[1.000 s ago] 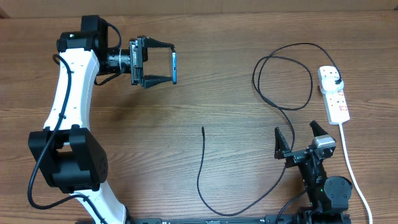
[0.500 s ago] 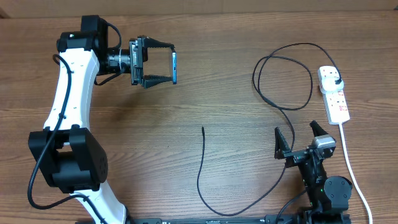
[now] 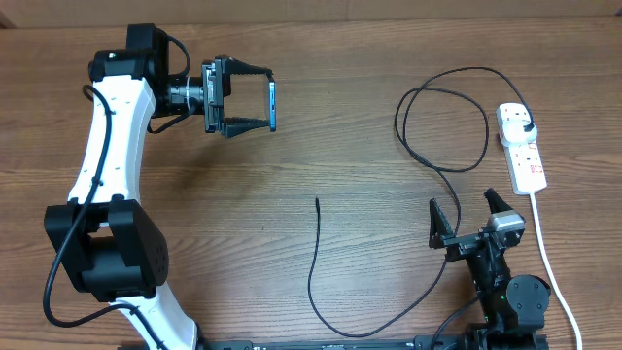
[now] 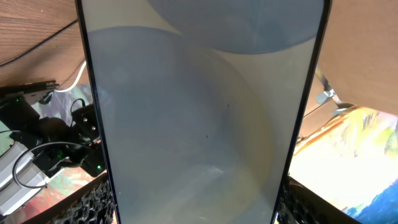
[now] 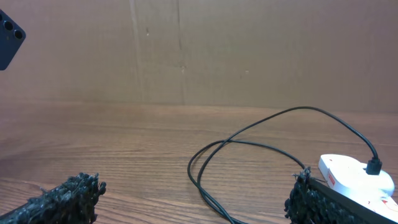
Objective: Plug charger to phone and switch on socket
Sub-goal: 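Rotate the held phone with the left gripper, screen facing right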
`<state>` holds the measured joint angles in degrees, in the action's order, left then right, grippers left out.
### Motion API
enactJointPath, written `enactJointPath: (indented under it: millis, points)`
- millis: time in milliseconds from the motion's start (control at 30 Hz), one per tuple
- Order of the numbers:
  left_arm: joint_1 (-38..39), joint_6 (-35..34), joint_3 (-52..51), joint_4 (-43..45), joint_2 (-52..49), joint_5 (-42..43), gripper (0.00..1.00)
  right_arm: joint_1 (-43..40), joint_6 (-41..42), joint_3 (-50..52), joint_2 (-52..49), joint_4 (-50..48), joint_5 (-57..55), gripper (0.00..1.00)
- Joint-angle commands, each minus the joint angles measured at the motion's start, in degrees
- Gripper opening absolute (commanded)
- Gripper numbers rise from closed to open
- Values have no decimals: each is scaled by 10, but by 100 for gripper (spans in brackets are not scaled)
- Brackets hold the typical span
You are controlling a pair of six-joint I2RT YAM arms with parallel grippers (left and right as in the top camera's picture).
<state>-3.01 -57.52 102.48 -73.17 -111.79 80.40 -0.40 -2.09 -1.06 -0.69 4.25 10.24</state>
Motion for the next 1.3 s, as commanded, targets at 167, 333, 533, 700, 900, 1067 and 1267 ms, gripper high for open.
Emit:
enactJointPath:
  millis: [167, 333, 533, 700, 900, 1067, 1267]
  points:
    - [4, -3, 13, -2, 20, 30, 4, -3, 3, 6, 5, -3, -3, 100]
    - [4, -3, 13, -2, 20, 30, 4, -3, 3, 6, 5, -3, -3, 100]
    - [4, -3, 13, -2, 20, 30, 4, -3, 3, 6, 5, -3, -3, 100]
    - [4, 1, 13, -1, 20, 30, 4, -3, 3, 6, 5, -3, -3, 100]
    - [4, 3, 13, -2, 20, 30, 4, -3, 3, 6, 5, -3, -3, 100]
    - [4, 3, 13, -2, 20, 30, 4, -3, 3, 6, 5, -3, -3, 100]
    - [4, 3, 13, -2, 20, 12, 4, -3, 3, 6, 5, -3, -3, 100]
